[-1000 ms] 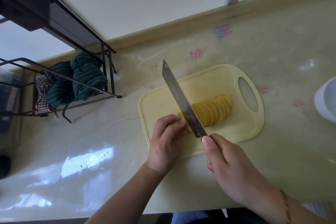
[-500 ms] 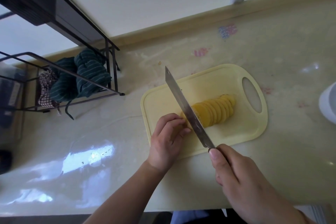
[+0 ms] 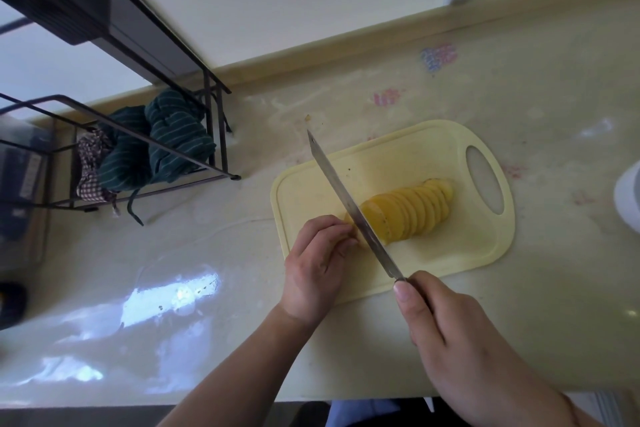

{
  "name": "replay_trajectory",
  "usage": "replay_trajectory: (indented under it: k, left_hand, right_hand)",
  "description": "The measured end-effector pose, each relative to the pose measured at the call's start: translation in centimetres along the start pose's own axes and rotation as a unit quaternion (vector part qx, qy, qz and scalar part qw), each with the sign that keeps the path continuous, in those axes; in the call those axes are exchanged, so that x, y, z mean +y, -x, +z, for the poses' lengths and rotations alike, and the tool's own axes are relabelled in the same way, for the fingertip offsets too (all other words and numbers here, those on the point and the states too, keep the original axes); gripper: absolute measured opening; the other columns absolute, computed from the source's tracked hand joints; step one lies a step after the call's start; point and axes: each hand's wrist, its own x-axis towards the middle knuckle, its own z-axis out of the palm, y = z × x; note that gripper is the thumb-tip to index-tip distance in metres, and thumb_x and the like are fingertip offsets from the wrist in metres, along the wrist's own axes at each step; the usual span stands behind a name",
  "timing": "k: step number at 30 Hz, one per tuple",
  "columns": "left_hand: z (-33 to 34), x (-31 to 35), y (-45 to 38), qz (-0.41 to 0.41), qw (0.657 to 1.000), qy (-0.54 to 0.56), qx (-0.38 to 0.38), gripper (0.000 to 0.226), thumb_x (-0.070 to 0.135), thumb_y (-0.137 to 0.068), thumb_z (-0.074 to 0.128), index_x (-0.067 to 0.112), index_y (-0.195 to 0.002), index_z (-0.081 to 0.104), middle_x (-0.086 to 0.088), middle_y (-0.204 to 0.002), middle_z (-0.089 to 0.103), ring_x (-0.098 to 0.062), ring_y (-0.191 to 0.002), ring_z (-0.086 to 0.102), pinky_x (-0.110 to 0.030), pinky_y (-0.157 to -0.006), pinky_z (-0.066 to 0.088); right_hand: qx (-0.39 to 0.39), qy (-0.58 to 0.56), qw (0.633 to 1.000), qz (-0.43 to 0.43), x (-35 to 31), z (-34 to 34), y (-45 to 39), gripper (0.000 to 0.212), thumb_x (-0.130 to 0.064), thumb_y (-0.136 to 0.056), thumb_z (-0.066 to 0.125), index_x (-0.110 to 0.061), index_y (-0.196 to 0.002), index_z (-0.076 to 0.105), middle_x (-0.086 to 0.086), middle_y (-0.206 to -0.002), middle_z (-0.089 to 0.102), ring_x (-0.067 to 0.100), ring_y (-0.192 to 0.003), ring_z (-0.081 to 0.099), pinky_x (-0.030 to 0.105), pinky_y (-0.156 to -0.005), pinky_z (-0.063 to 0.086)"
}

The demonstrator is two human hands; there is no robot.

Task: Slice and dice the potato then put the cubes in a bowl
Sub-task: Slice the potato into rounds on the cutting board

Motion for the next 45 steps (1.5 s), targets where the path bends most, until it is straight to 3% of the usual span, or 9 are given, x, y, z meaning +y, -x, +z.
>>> replay_trajectory:
  k: [17,21,27,35,40,45]
  left_hand:
    - [0.2,-0.7,-0.2,-0.012,0.996,0.083,0.025,0.027,0.017,-0.102,0.062,-0.006,-0.097,0.076,-0.004,-0.102,0.065,-0.013,-0.097,0.067,-0.021,-0.088,0.053]
    - [0.3,-0.8,-0.2,0.0,0.997,0.073,0.027,0.015,0.005,-0.095,0.068,-0.008,-0.097,0.076,-0.004,-0.1,0.065,-0.009,-0.098,0.065,-0.018,-0.089,0.052]
    - [0.5,-1.3,-0.1,-0.005,0.998,0.053,0.027,0.018,-0.014,-0.082,0.073,-0.006,-0.098,0.077,-0.004,-0.1,0.066,-0.003,-0.1,0.065,-0.018,-0.089,0.052]
    - [0.5,-0.3,0.0,-0.025,0.999,0.022,0.04,0.013,0.003,-0.087,0.075,-0.003,-0.098,0.078,-0.012,-0.099,0.072,-0.013,-0.094,0.07,-0.019,-0.09,0.054]
    - [0.8,-0.2,0.0,-0.026,0.998,0.026,0.049,0.014,0.004,-0.086,0.075,-0.004,-0.097,0.078,-0.015,-0.099,0.072,-0.015,-0.096,0.069,-0.02,-0.093,0.053]
    - [1.0,0.0,-0.1,-0.023,0.998,0.025,0.048,0.015,0.005,-0.087,0.074,-0.005,-0.098,0.077,-0.014,-0.1,0.071,-0.014,-0.095,0.068,-0.017,-0.093,0.052]
  right_hand:
    - [0.005,0.016,1.0,-0.01,-0.6,0.5,-0.7,0.041,-0.061,-0.083,0.021,-0.027,-0.067,0.036,-0.021,-0.064,0.056,0.007,-0.057,0.051,0.021,-0.052,0.037]
    - [0.01,0.017,1.0,-0.009,-0.8,0.5,-0.8,0.042,-0.06,-0.083,0.02,-0.026,-0.067,0.036,-0.024,-0.068,0.056,0.006,-0.061,0.051,0.022,-0.054,0.038]
    - [0.019,0.011,1.0,-0.01,-0.5,0.3,-1.2,0.044,-0.06,-0.084,0.023,-0.024,-0.066,0.039,-0.011,-0.06,0.056,0.011,-0.053,0.05,0.024,-0.051,0.036]
    - [0.032,0.003,0.999,-0.011,0.5,0.3,-1.3,0.052,-0.072,-0.08,0.019,-0.027,-0.072,0.042,0.0,-0.059,0.052,0.01,-0.048,0.044,0.028,-0.048,0.035]
    - [0.029,0.001,1.0,-0.006,0.3,0.1,-1.3,0.046,-0.064,-0.088,0.023,-0.026,-0.071,0.042,0.0,-0.055,0.05,0.011,-0.046,0.042,0.032,-0.049,0.036]
    - [0.015,-0.006,1.0,0.013,0.2,-0.4,-0.7,0.04,-0.061,-0.085,0.026,-0.028,-0.067,0.04,0.002,-0.053,0.046,0.009,-0.046,0.038,0.035,-0.051,0.036]
